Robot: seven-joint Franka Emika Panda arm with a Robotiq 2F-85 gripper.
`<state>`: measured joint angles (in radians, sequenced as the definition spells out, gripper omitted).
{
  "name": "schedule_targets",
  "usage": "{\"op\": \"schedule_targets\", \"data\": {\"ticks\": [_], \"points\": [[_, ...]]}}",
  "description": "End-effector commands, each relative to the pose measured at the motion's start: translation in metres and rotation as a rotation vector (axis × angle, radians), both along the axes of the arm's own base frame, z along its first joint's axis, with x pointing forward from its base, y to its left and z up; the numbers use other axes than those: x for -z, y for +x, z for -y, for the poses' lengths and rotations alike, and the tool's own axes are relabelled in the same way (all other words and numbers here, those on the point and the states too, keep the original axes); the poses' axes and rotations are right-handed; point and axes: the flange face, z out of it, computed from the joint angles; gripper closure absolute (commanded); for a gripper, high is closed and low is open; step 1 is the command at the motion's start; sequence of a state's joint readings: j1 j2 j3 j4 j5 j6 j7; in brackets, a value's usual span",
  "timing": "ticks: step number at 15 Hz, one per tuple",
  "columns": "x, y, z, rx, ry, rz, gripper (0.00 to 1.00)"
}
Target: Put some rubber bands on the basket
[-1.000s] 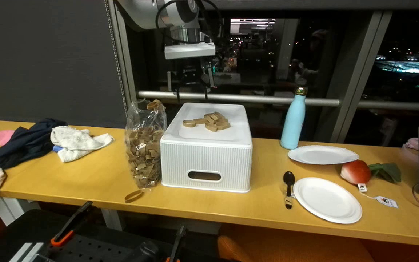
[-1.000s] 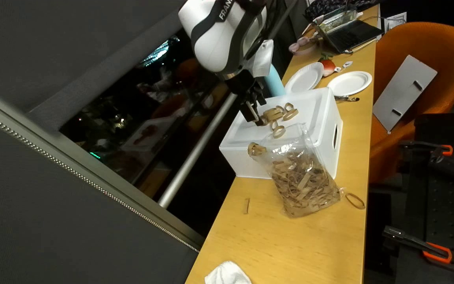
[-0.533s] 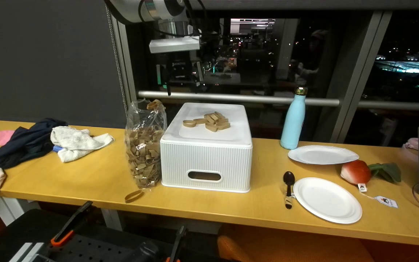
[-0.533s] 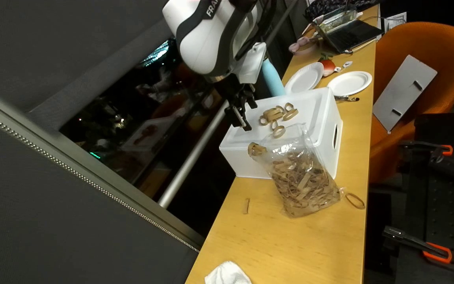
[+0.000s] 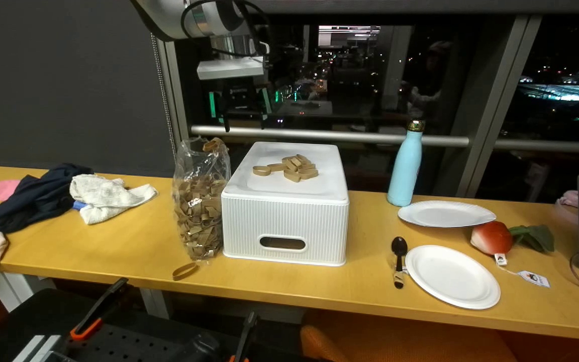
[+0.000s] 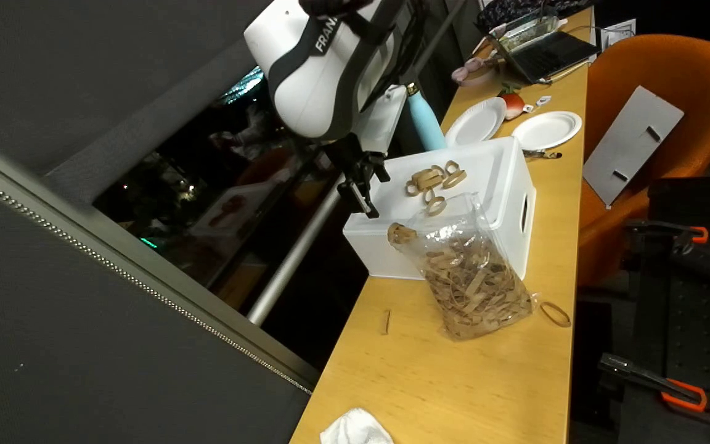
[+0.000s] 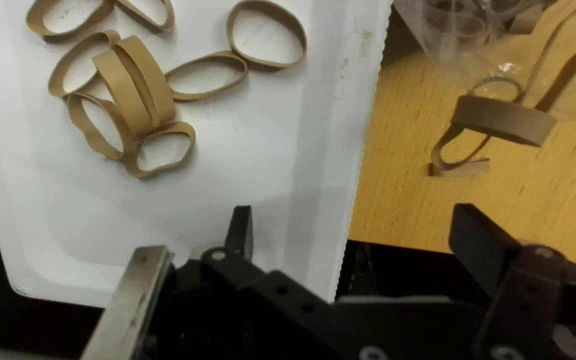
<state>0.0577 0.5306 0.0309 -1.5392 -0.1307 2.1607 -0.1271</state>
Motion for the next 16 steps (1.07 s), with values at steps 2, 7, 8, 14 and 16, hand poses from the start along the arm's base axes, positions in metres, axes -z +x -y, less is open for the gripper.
{"op": "schedule_targets", "data": {"ticks": [2, 7, 8, 14, 16], "points": [[0.002, 0.007, -0.031, 0.015, 0.023, 0.044, 0.00], [0.007, -0.003, -0.056, -0.001, 0.047, 0.067, 0.00], [0.006, -0.004, -0.061, -0.006, 0.050, 0.067, 0.00], [0.008, -0.022, -0.073, 0.012, 0.067, 0.069, 0.00], [0.005, -0.030, -0.073, 0.033, 0.065, 0.071, 0.00]]}}
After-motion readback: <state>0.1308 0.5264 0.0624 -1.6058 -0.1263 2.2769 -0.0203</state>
